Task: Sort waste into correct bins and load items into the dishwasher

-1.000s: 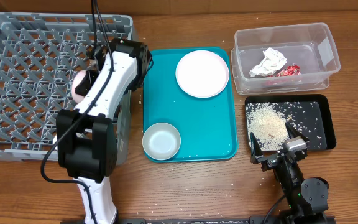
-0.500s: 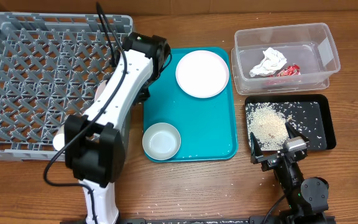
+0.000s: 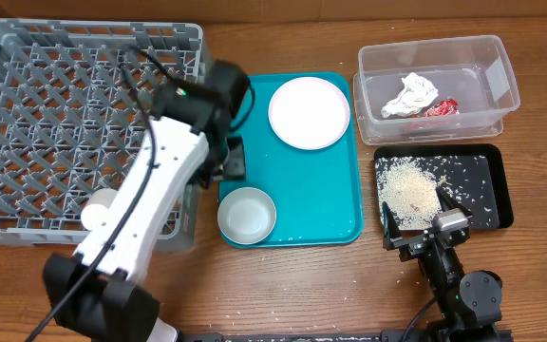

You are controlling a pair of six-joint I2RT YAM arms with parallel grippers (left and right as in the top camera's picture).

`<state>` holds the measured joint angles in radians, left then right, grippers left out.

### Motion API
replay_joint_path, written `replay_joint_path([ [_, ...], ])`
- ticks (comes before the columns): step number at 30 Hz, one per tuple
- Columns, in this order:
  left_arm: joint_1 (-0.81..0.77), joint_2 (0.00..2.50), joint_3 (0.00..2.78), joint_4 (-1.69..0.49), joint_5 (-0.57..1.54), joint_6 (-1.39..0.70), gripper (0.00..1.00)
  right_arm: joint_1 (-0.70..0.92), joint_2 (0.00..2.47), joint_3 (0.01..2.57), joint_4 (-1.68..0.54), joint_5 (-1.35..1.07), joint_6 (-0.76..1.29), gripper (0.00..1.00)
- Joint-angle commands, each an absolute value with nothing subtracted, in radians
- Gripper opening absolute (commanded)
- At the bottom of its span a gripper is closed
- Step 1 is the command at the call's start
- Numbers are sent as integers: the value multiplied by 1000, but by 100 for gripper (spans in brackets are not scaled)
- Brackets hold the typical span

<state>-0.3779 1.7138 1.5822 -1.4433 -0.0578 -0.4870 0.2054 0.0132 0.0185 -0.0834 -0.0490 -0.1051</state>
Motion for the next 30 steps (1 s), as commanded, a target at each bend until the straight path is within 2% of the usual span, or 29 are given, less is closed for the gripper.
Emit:
replay_joint_path([
  [1,-345,1738,1396,-1359,52,-451,54,210,7,8,-80,-54,-102,100],
  [3,-321,1738,1313,-1285,89,-448,52,210,7,8,-80,-54,-102,100],
  [6,-304,1738,1238,-1185,156,-388,55,210,7,8,-80,-54,-102,100],
  [12,-330,1739,1118,-1066,60,-378,57,210,7,8,-80,-54,-102,100],
  [13,-336,1739,1091,-1037,43,-387,55,210,7,8,-80,-54,-102,100],
  [14,-337,1739,1062,-1009,42,-405,45,210,7,8,-80,-54,-102,99],
  [16,-336,1739,1049,-993,46,-436,16,210,7,8,-80,-54,-102,99],
  [17,-336,1739,1054,-993,46,-443,7,210,7,8,-80,-54,-102,100],
  [18,-335,1736,1064,-995,52,-446,4,210,7,8,-80,-54,-102,100],
  [21,-327,1722,1142,-1045,102,-443,4,210,7,8,-80,-54,-102,100],
  [24,-321,1691,1274,-1137,54,-429,4,210,7,8,-80,-54,-102,100],
  [27,-313,1659,1440,-1245,-126,-426,4,210,7,8,-80,-54,-102,100],
  [30,-311,1643,1598,-1350,-458,-427,4,210,7,8,-80,-54,-102,100],
])
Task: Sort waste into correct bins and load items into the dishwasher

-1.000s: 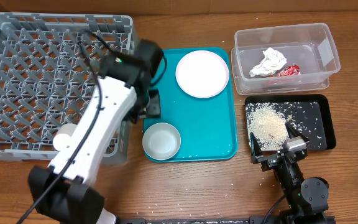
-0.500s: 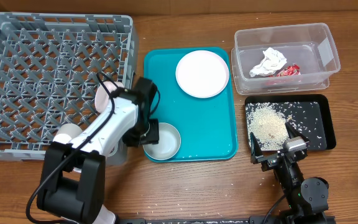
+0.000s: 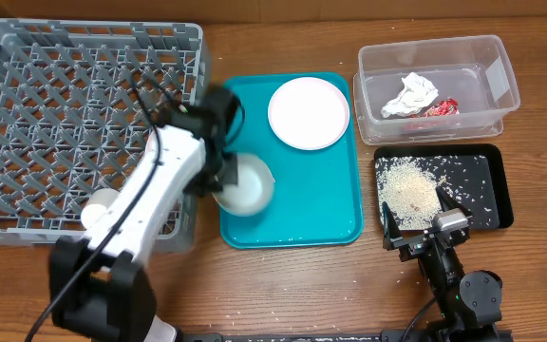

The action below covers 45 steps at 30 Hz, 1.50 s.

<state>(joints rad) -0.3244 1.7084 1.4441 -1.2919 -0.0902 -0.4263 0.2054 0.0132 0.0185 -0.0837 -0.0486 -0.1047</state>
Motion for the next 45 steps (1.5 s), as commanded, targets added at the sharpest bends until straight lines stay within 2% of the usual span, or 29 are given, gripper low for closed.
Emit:
replay_joint_path([
  [1,-311,1641,1633,-1372,-563,-433,4,210,7,8,-80,-54,-102,100],
  [6,-305,1644,1687,-1395,-1076,-446,4,210,7,8,-80,-54,-102,100],
  [10,-274,1669,1647,-1394,-1240,-447,4,210,7,8,-80,-54,-102,100],
  [20,-122,1803,1459,-1232,-1262,-426,4,210,7,8,-80,-54,-102,100],
  [26,-100,1891,1459,-1205,-1255,-426,4,210,7,8,-80,-54,-101,100],
  [32,-121,1917,1460,-1217,-1153,-426,5,210,7,8,-80,-54,-102,100],
  [39,-187,1916,1493,-1339,-1070,-459,22,210,7,8,-80,-54,-102,100],
  [42,-204,1915,1527,-1401,-1037,-522,39,210,7,8,-80,-54,-102,100],
  [45,-216,1914,1642,-1477,-890,-539,47,210,7,8,-80,-54,-102,100],
])
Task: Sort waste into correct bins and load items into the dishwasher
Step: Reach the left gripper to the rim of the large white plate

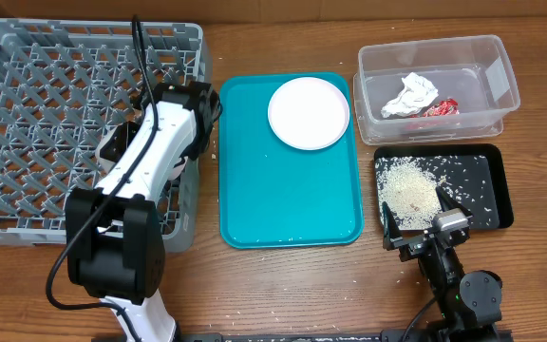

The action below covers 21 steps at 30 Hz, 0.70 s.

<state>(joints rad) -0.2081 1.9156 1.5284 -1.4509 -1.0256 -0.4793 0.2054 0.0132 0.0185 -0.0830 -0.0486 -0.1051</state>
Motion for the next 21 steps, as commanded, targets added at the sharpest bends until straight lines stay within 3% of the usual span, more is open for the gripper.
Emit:
replay_joint_path([
  [1,-219,1913,1694,-1501,-826,-539,47,210,7,8,-80,-54,-102,100],
  [6,-233,1900,1956,-1519,-410,-458,53,210,7,8,-80,-54,-102,100],
  [12,-268,1901,2061,-1333,56,-372,62,210,7,8,-80,-54,-102,100],
  [17,-353,1946,1977,-1100,86,-351,72,210,7,8,-80,-54,-102,100],
  [21,-403,2036,1918,-963,62,-314,71,210,7,8,-80,-54,-102,100],
])
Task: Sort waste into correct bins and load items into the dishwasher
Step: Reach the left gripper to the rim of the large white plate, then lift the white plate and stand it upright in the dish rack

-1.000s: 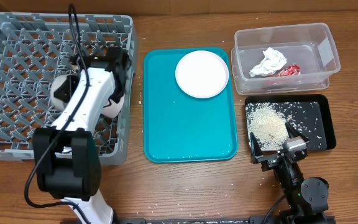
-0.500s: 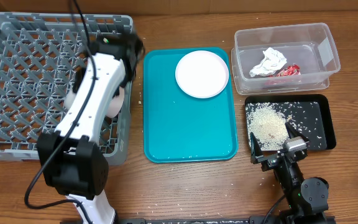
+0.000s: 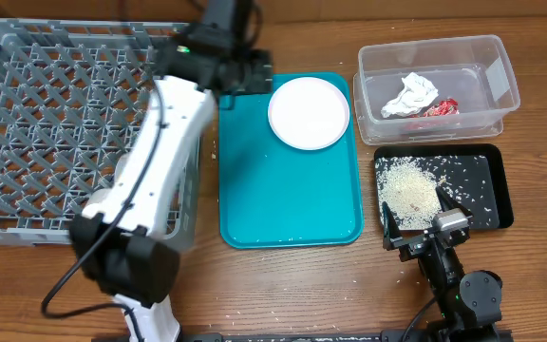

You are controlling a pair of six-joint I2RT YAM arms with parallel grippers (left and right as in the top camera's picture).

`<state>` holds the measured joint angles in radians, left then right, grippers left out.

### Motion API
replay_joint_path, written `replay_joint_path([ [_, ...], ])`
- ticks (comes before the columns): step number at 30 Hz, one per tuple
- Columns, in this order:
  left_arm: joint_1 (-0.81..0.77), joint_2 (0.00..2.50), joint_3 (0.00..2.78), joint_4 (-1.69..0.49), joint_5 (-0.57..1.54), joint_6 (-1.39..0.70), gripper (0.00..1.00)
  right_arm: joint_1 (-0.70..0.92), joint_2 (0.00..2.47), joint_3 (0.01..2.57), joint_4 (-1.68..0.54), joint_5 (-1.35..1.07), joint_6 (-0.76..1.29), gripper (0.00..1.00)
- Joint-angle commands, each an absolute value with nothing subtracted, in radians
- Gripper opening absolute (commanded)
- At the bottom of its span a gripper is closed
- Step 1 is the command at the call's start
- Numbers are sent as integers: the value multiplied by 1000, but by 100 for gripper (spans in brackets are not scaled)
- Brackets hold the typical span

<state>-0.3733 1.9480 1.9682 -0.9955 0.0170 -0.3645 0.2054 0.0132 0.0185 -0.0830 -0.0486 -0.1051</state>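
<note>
A white plate [image 3: 309,112] lies at the back of the teal tray [image 3: 288,204]. My left gripper [image 3: 254,72] hangs over the tray's back left corner, just left of the plate's rim, and looks open with nothing in it. The left arm stretches across the right side of the grey dish rack [image 3: 55,114]. No bowl shows in the overhead view; the arm hides part of the rack. My right gripper [image 3: 416,211] rests open at the front edge of the black tray [image 3: 487,185], nothing between its fingers.
A clear bin [image 3: 497,81] at the back right holds crumpled white paper [image 3: 414,95] and a red wrapper [image 3: 443,107]. The black tray carries a heap of rice [image 3: 408,193]. Rice grains are scattered on the wooden table in front.
My left gripper was over the right part of the dish rack; now it is at the tray's back left corner beside the plate. The right arm has not moved.
A white bowl sat at the tray's front left with my left gripper just behind it. Then the gripper was on the bowl, further back on the tray. Later the tray held only the plate, with the gripper over the rack. Now the gripper is beside the plate.
</note>
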Motion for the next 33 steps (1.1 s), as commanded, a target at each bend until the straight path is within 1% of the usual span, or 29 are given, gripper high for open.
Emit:
replay_joint_path([
  [1,-408,2067,1913,-946,57,-315,68,210,7,8,-80,-54,-102,100],
  [2,-409,2099,1910,-933,56,-323,66,210,7,8,-80,-54,-102,100],
  [5,-402,2193,1910,-910,76,-406,65,210,7,8,-80,-54,-102,100],
  [7,-392,2241,1910,-908,99,-441,59,210,7,8,-80,-54,-102,100],
  [10,-381,2290,1910,-908,129,-470,56,210,7,8,-80,-54,-102,100],
  [12,-380,2309,1910,-909,141,-469,52,210,7,8,-80,-54,-102,100],
  [13,-380,2316,1910,-908,145,-469,45,210,7,8,-80,-54,-102,100],
  [14,-380,2318,1910,-908,152,-468,37,210,7,8,-80,-54,-102,100],
  [15,-380,2319,1910,-909,159,-467,18,210,7,8,-80,-54,-102,100],
  [16,-380,2318,1911,-916,162,-467,4,210,7,8,-80,-54,-102,100],
  [18,-374,2302,1917,-938,181,-441,4,210,7,8,-80,-54,-102,100],
  [20,-346,2256,1951,-1012,162,-387,4,210,7,8,-80,-54,-102,100],
  [25,-261,2121,2074,-1190,-1,-350,4,210,7,8,-80,-54,-102,100],
  [30,-192,1938,2138,-1332,-281,-316,4,210,7,8,-80,-54,-102,100],
  [33,-178,1845,2138,-1406,-516,-283,4,210,7,8,-80,-54,-102,100],
])
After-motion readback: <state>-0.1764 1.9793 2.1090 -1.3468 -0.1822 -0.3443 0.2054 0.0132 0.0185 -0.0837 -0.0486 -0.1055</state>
